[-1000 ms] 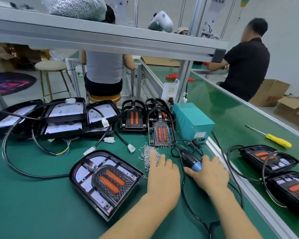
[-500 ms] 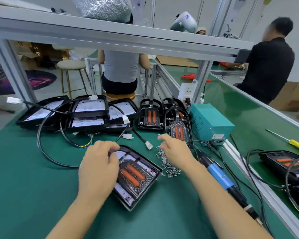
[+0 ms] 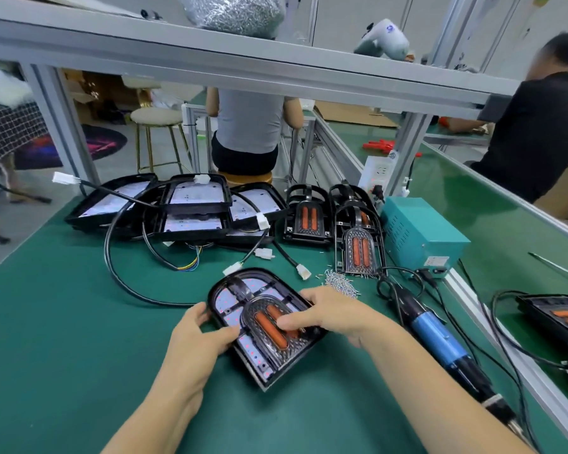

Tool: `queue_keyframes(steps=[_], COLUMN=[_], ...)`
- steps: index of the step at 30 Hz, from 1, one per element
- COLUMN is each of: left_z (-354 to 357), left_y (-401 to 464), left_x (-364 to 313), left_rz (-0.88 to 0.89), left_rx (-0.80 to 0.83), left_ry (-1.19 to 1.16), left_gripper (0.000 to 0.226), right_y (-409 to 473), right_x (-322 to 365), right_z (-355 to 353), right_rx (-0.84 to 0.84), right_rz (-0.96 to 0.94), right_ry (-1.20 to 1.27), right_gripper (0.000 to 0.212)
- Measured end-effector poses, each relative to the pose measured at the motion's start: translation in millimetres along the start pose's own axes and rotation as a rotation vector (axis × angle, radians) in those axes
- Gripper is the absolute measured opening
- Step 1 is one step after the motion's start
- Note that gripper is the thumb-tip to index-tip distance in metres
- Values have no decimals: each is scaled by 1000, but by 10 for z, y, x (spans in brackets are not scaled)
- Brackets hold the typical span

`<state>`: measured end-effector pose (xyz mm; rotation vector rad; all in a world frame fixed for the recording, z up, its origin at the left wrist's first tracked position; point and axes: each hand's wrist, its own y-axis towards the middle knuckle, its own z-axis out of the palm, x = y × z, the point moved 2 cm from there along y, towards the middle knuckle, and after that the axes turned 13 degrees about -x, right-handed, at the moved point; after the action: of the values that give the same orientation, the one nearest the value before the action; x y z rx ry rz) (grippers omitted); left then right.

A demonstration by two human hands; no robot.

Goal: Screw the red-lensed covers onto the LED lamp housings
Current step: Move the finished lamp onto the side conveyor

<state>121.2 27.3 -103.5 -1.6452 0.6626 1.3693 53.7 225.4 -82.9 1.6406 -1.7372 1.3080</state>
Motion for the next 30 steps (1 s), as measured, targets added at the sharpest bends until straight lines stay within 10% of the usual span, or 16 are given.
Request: queue_keyframes(steps=[11, 15, 20, 30], left_z=[-70, -480, -827, -1014], left_y=[114, 565, 900, 715], left_x=[-228, -328, -246, -458], left_rz=[323, 597, 629, 1183], left_rx=[125, -272, -268, -243], left_ry=[-62, 699, 1297, 1076], left_gripper=[35, 41, 48, 21], right_y=[-178, -179, -181, -222], right_x=[-65, -23, 74, 199], right_z=[110, 14, -118, -315], right_rx=[-55, -100, -83, -210], right_rz=[-121, -167, -179, -175], right_ry=[496, 556, 627, 573], right_gripper=[47, 39, 45, 48])
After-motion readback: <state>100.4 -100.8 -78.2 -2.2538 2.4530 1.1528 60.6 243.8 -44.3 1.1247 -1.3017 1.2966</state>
